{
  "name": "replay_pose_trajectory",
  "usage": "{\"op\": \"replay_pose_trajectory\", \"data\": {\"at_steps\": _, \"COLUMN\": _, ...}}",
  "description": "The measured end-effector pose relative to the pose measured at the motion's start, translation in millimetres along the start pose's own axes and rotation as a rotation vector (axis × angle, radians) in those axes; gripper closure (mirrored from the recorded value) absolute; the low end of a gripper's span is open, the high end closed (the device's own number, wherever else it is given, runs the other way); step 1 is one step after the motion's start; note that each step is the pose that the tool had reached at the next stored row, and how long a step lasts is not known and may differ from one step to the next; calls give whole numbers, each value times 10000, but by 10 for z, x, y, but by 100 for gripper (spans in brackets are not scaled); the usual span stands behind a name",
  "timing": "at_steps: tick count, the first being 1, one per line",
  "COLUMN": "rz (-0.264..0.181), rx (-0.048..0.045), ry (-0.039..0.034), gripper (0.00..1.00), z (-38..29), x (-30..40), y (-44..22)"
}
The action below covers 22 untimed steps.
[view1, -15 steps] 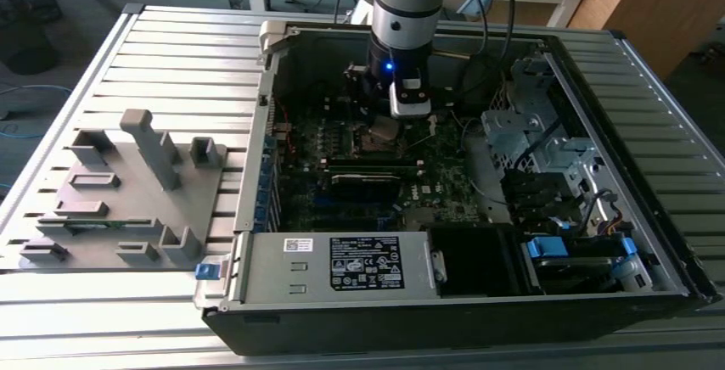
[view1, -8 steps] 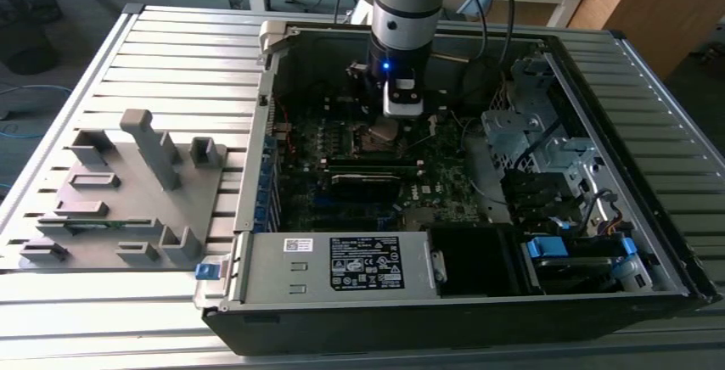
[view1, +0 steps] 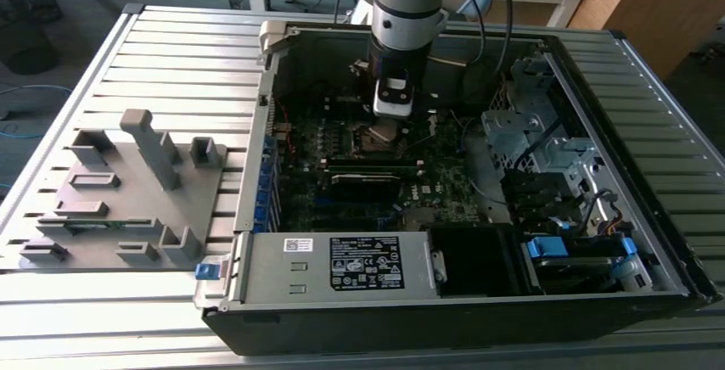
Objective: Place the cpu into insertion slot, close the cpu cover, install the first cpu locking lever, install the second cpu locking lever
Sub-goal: 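Place the cpu into insertion slot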
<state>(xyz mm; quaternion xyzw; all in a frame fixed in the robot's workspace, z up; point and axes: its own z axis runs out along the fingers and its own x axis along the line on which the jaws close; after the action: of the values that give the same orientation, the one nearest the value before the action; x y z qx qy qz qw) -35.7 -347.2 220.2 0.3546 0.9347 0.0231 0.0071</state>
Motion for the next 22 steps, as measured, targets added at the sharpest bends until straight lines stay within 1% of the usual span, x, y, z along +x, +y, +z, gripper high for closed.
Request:
{"op": "replay_pose_trajectory", "data": {"at_steps": 8, "rz": 1448, "rx": -3, "ry": -72, "gripper": 46, "z": 10, "x": 0, "y": 0}}
{"op": "replay_pose_trajectory", "data": {"at_steps": 9, "rz": 1544, "rx": -3, "ry": -76, "gripper": 46, "z": 10, "x": 0, "y": -1}}
{"op": "replay_pose_trajectory", "data": {"at_steps": 15, "rz": 1561, "rx": -5, "ry": -77, "gripper": 46, "z": 12, "x": 5, "y": 4}}
{"op": "replay_pose_trajectory", "data": {"at_steps": 22, "rz": 1616, "rx": -3, "ry": -80, "gripper": 46, "z": 15, "x": 44, "y": 44}}
